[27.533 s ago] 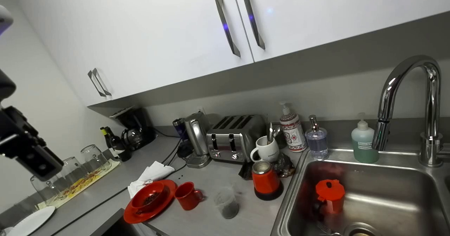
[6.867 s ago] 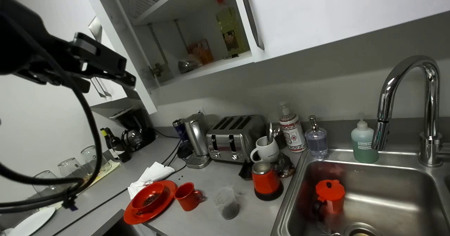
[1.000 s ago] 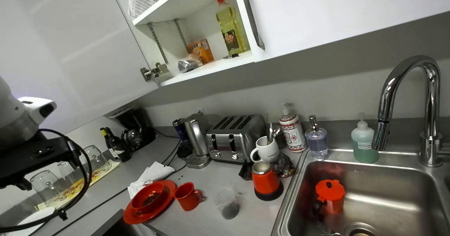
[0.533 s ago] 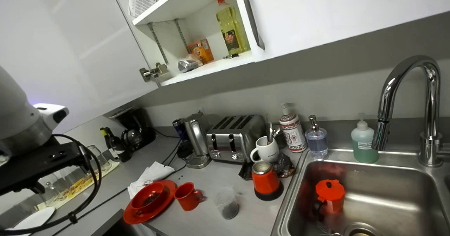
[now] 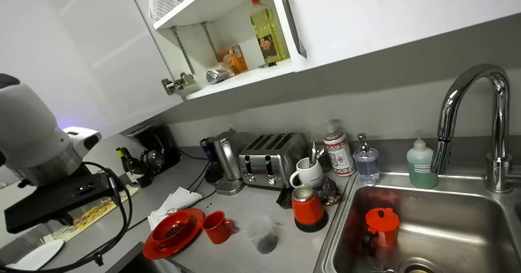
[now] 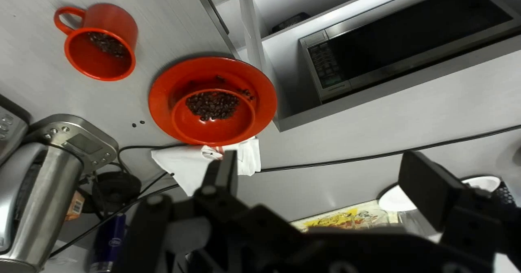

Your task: Open the wall cabinet door

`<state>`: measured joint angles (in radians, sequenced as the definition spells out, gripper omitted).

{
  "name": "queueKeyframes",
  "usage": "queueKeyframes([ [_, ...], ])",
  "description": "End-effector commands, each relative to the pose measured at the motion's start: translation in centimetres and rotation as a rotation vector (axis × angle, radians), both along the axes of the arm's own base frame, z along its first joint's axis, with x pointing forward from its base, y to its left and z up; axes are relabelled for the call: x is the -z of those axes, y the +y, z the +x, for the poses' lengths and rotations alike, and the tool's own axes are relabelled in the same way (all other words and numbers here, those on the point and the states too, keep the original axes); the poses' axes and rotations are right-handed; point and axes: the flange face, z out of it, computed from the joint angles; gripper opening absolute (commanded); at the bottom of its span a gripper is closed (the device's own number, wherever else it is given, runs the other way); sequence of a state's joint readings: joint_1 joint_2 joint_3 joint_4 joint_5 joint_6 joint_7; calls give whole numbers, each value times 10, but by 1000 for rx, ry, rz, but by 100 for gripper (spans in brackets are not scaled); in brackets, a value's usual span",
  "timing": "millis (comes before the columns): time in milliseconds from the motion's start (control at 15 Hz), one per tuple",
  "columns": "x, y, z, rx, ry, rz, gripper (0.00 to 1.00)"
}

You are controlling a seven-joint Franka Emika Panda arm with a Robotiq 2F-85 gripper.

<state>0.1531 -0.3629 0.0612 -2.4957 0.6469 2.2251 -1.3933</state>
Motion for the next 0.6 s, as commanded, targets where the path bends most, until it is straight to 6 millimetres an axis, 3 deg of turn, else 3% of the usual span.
queueKeyframes([
  [0,4,-5,18,85,6,-13,100],
  [67,4,-3,7,38,6,-3,100],
  [533,7,-6,14,68,7,-4,100],
])
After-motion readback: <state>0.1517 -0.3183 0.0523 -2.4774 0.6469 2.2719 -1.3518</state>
